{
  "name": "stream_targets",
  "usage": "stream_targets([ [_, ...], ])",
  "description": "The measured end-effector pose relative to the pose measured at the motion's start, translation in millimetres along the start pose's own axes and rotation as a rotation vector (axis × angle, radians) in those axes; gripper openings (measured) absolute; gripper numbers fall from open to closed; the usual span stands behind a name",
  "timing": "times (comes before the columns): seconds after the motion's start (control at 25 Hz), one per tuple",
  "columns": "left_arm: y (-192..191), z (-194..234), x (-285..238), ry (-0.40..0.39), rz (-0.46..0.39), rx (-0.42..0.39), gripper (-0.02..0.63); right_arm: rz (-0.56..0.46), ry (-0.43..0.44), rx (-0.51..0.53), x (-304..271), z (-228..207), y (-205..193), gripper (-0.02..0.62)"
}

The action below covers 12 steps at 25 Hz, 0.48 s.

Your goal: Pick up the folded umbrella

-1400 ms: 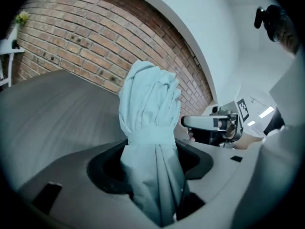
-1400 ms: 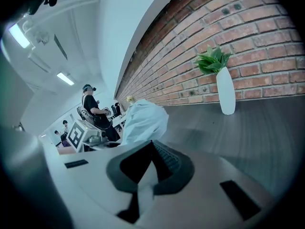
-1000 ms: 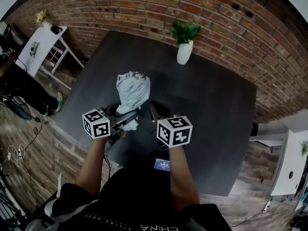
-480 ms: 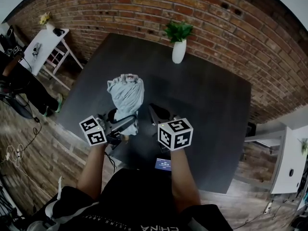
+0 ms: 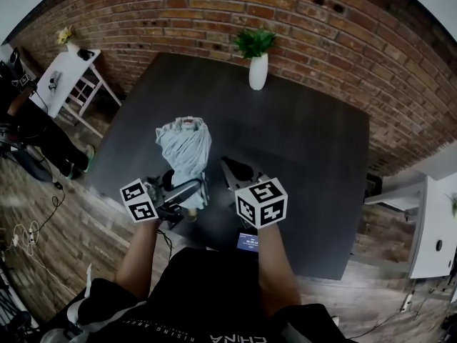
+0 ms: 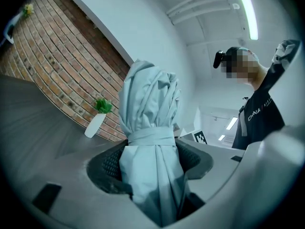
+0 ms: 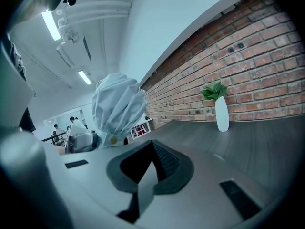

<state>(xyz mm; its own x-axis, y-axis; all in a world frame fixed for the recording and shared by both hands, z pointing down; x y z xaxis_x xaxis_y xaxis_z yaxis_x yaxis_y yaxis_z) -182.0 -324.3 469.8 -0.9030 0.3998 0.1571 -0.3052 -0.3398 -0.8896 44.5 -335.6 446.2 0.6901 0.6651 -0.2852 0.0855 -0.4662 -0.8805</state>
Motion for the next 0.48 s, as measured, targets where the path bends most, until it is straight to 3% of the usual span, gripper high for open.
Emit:
stream_targets([
  [0.48,-1.5,-8.8,4.3,-0.014,-0.014,0.027,0.285,-0.036,-0.001,-0.004,20.3,-2.0,-4.2,0.008],
])
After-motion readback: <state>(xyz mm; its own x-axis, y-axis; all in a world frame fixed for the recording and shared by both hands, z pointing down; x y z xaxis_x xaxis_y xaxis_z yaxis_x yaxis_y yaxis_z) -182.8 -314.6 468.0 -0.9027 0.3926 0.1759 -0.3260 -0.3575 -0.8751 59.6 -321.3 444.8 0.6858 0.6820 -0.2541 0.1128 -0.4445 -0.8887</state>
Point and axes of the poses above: the fingertips, and each gripper's own axes: x backward along the fingers, z to its left, y out of its top, the point moved 10 cm from there along x, backward along the fingers, and after that the axes turned 6 degrees about -x, right-handed, at the moved point
